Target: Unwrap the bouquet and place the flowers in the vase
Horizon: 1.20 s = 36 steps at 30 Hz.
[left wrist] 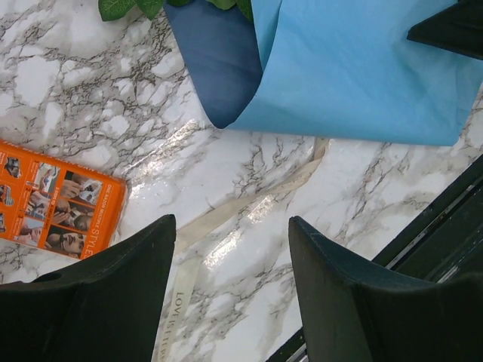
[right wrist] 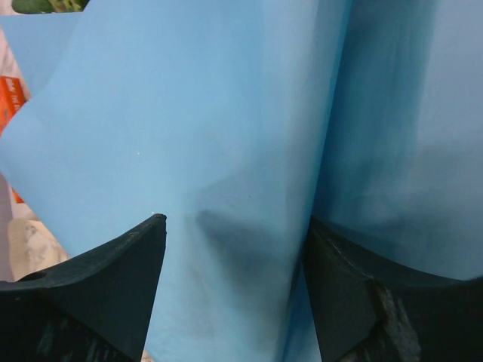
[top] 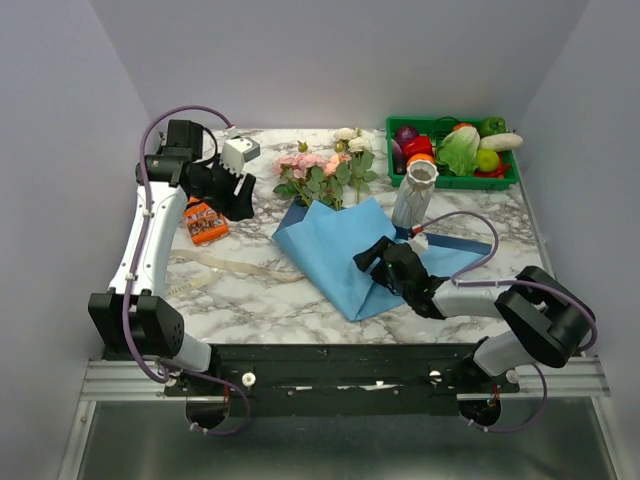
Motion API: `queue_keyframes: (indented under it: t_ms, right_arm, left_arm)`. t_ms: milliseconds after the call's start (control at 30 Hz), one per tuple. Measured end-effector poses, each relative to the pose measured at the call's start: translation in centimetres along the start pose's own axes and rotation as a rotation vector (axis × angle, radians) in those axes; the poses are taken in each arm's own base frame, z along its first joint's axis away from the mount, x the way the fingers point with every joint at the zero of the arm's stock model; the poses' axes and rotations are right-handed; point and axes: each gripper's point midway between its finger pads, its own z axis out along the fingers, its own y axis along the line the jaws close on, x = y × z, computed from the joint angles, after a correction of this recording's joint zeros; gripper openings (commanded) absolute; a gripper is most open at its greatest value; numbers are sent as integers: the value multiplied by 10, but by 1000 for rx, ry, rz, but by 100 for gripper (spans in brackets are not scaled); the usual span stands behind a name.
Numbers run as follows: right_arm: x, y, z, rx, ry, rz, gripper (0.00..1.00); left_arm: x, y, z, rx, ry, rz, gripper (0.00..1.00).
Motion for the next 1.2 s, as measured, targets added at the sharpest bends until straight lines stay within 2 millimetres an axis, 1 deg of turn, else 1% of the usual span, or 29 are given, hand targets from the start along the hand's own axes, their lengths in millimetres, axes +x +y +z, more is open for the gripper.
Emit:
queue_keyframes:
  t_ms: [100, 200, 267, 300, 400, 467, 533, 567, 633, 700, 733, 800, 900, 1000, 1033, 1100, 1200]
  right_arm:
    - [0, 10, 0, -47, 2, 20, 72]
    - [-4, 26, -1, -117, -3, 26, 69]
    - [-6, 37, -2, -164, -4, 15, 68]
    - [-6, 42, -4, -189, -3, 7, 65]
    - [-5, 57, -7, -251, 8, -33, 63]
    - [-1, 71, -11, -304, 22, -72, 63]
    - [6, 91, -17, -370, 41, -123, 66]
    - [10, 103, -21, -403, 49, -158, 67]
    - [22, 130, -33, -487, 67, -230, 69]
    - [37, 156, -48, -579, 97, -298, 70]
    - [44, 168, -56, -623, 111, -327, 70]
    - [59, 186, -70, -702, 146, -381, 70]
    - [86, 199, -84, -787, 217, -450, 73]
    - [113, 200, -93, -843, 302, -517, 85]
    - [121, 199, -96, -855, 330, -540, 92]
    - [134, 201, -107, -890, 381, -593, 100]
    - [150, 213, -129, -955, 430, -682, 100]
  left_arm:
    - [0, -3, -4, -3, -5, 0, 70]
    - [0, -5, -7, -4, -6, -3, 70]
    - [0, -7, -9, -7, -8, -5, 70]
    - [-1, -8, -11, -10, -12, -6, 71]
    - [-3, -10, -17, -22, -26, -13, 70]
    - [-6, -11, -22, -37, -38, -24, 71]
    - [-13, -11, -29, -58, -58, -37, 72]
    - [-19, -11, -34, -75, -76, -46, 81]
    - [-31, -8, -45, -117, -113, -57, 85]
    - [-45, -5, -58, -166, -159, -71, 86]
    - [-50, -4, -64, -187, -178, -76, 92]
    - [-65, -1, -80, -241, -231, -86, 99]
    - [-80, -2, -97, -285, -294, -102, 99]
    - [-85, -4, -106, -298, -325, -116, 99]
    - [-85, -5, -106, -298, -328, -119, 99]
    - [-85, -5, -106, -296, -328, -127, 99]
    - [-83, -5, -103, -291, -316, -137, 99]
